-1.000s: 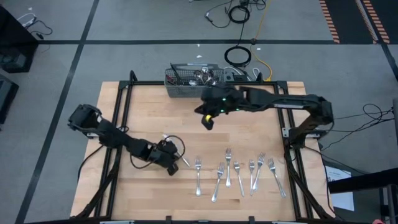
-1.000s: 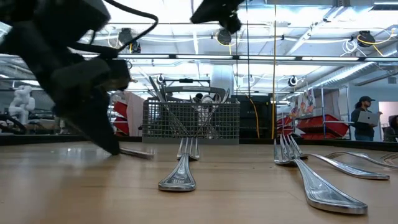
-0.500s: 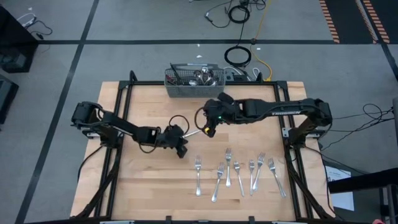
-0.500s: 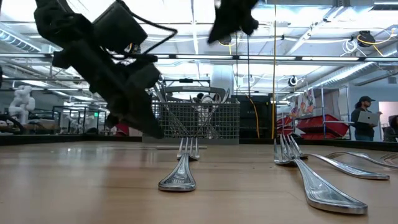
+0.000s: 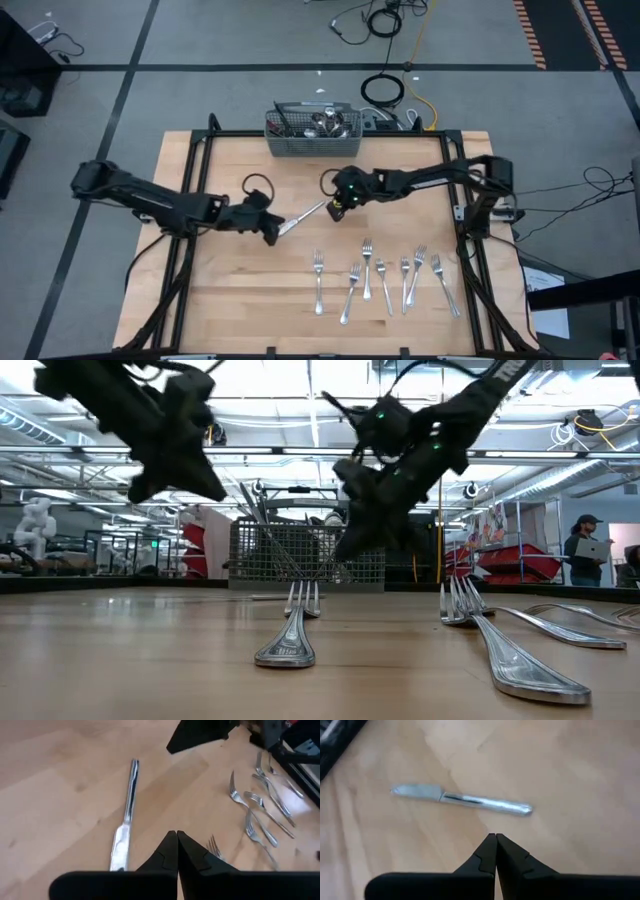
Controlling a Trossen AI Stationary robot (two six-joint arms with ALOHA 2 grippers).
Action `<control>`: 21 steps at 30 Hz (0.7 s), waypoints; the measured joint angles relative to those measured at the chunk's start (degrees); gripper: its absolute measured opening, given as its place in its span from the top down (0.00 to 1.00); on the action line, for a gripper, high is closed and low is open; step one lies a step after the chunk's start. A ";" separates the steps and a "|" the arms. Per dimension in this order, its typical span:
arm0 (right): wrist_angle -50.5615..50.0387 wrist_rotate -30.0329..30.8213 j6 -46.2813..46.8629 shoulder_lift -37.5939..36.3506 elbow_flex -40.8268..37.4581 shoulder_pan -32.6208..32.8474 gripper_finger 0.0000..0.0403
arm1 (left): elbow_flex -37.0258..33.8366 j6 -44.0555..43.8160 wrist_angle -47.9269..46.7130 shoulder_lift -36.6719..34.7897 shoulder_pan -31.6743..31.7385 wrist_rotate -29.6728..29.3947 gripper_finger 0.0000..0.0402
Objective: Sort silverware
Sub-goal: Put the silver knife into the gray utensil holder
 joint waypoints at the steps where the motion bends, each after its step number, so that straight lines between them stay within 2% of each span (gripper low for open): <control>1: -0.10 -1.19 -0.53 1.33 1.13 -0.25 1.00 | 0.02 -1.64 -1.66 -1.03 -0.66 -0.16 1.00; 5: -0.14 -1.59 -3.09 4.51 5.69 -0.80 1.00 | 0.02 -3.78 -6.69 -2.85 -4.20 -3.70 1.00; 9: 0.08 0.46 -8.81 3.38 8.19 -1.49 1.00 | 0.02 -3.36 -10.19 -1.21 -8.82 -6.71 1.00; 13: -1.05 -4.40 -17.67 3.24 9.18 -3.01 1.00 | -0.04 -1.87 -13.06 2.71 -13.08 -11.34 1.00; 17: -2.39 -11.01 -33.73 3.53 9.11 -4.37 1.00 | -0.02 -1.22 -11.34 5.88 -16.53 -15.04 1.00; 21: -3.54 -11.32 -40.54 3.12 9.03 -6.07 0.95 | -0.02 -6.65 -9.79 6.96 -18.60 -17.68 1.00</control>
